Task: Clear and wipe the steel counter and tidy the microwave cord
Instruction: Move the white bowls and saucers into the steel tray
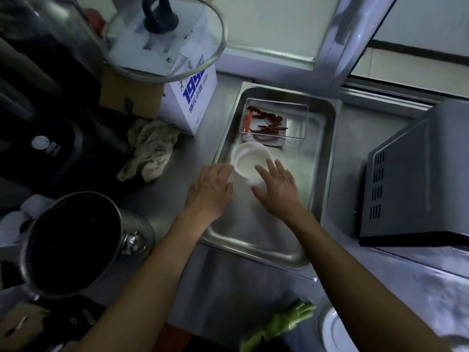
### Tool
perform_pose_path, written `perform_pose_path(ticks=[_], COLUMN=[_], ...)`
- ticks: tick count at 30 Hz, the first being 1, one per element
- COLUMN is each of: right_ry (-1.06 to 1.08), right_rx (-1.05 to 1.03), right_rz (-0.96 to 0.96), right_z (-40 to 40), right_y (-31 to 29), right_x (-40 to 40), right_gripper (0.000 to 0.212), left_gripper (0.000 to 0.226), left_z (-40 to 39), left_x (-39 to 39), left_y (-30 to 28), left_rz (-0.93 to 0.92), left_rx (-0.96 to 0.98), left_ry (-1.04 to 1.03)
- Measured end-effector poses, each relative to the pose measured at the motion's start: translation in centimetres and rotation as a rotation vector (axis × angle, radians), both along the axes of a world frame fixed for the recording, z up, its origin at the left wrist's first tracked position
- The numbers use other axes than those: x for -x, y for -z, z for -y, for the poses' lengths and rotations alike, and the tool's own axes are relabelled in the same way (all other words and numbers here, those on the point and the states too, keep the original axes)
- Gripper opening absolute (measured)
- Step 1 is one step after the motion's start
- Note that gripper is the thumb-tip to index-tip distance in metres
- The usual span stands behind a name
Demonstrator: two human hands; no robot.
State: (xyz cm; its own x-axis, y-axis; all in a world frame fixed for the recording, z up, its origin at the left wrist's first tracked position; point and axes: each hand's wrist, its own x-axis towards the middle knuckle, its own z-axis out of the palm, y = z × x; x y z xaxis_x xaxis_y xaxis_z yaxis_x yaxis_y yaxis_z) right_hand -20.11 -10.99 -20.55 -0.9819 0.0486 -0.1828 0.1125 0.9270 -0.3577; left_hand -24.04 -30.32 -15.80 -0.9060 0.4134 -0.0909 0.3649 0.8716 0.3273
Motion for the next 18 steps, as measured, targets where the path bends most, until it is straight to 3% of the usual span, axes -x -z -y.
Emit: perform_pose_path(ticks=[18], right_ry=[0.191], right_rx=[-0.013], right_rz=[-0.177], right_z=[-3.5], right_y=[-6.0], right_x=[-20.8], right_gripper=[0.060], left_gripper=[0.050], left_z=[-3.9], left_x=[-15.6], left_y=[-2.4], left_rz=[-0.046], left_rx=[0.034], left_ry=[0.299])
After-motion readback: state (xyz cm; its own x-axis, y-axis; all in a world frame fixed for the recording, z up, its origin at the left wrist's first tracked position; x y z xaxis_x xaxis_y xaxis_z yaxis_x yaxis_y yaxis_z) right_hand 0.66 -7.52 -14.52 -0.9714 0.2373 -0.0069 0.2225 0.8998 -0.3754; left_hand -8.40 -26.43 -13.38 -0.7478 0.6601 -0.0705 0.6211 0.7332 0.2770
